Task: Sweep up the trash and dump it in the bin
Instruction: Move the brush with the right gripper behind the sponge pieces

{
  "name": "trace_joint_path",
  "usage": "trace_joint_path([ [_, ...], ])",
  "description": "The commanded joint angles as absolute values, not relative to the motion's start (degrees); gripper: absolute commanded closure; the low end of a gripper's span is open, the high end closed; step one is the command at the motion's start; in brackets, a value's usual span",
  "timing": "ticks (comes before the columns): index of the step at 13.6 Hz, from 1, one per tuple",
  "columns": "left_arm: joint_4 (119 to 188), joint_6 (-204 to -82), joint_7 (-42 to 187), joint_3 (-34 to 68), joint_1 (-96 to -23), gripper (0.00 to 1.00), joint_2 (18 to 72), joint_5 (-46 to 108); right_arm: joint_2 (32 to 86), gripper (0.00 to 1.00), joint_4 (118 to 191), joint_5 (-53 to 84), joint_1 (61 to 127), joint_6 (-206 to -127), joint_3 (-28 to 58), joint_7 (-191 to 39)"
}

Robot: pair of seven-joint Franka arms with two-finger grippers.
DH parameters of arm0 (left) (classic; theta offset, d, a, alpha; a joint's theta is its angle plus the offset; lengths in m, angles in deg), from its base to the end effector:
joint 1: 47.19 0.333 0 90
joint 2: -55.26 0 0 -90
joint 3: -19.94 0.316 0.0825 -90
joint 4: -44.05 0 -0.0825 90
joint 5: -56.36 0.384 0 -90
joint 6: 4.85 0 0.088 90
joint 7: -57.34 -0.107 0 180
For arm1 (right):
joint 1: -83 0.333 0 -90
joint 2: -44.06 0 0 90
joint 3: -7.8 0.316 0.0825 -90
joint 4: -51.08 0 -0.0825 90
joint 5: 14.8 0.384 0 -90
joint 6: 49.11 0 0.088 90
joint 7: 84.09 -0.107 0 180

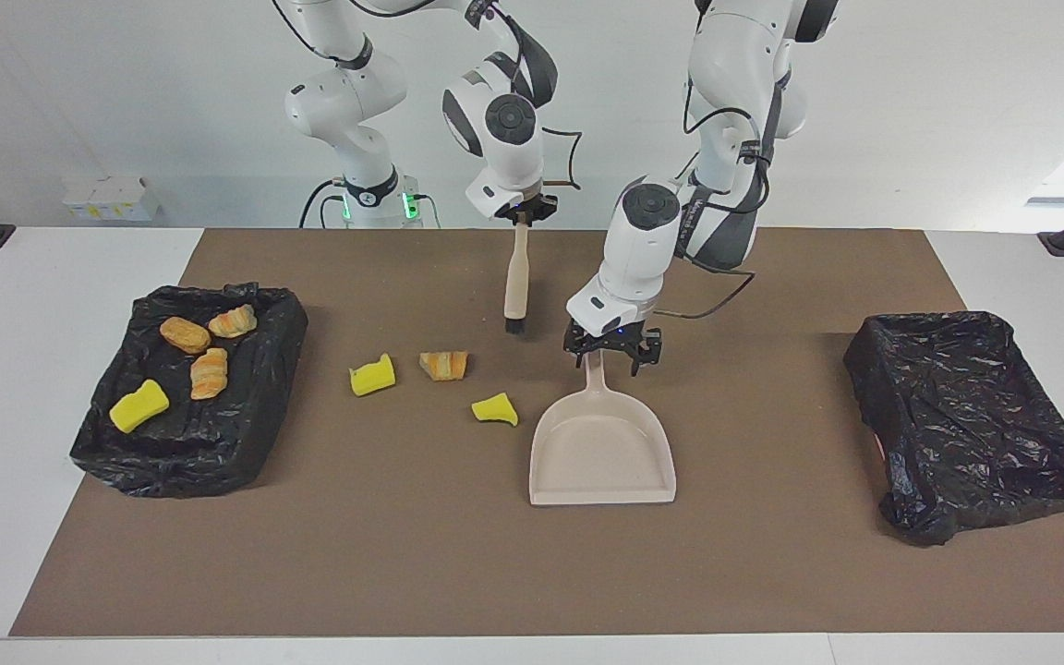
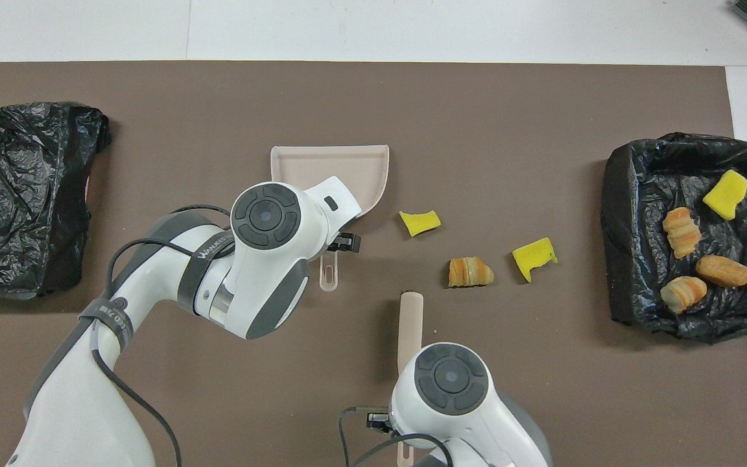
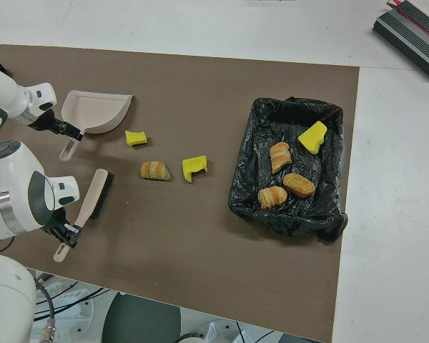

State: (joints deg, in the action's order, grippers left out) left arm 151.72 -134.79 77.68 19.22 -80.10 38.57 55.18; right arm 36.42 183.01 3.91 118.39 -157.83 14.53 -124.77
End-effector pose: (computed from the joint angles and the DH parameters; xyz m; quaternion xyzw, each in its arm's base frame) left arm 0.5256 -0.3497 0.3655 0.9928 -0.1090 0.0388 0.0310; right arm 0.3266 0.3274 0.3847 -0.9795 0.0619 0.1913 0.0152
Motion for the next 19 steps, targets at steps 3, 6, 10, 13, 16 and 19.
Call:
trace_joint_path([
  [3,154.17,-137.73,78.43,20.11,-82.35,0.00,38.66,55.48,34.30,1.00,179.32,-2.65,111.48,-150.20,14.83,-123.38],
  [6,153.73,-138.53,78.17,20.20,-82.79,0.00,38.21,55.48,34.30,1.00,179.05,-6.70,107.09,-146.59,14.83,-121.19],
  [10,153.12,-137.30,78.08,20.38,-82.70,0.61,38.21,56.18,33.78,1.00,180.80,-15.74,98.93,-142.90,14.92,-115.49],
  [13,152.86,-134.85,78.08,20.38,-82.79,0.94,38.21,56.27,32.90,1.00,183.26,-23.49,93.48,-142.97,15.01,-108.73],
  [16,149.61,-130.72,76.94,20.55,-82.09,0.98,38.82,56.62,32.90,1.00,187.56,-24.46,88.36,-150.60,15.01,-102.20],
  [19,149.51,-125.19,67.32,20.64,-81.91,0.98,41.28,61.01,33.07,1.00,187.66,-28.16,87.31,-150.98,15.01,-96.69],
])
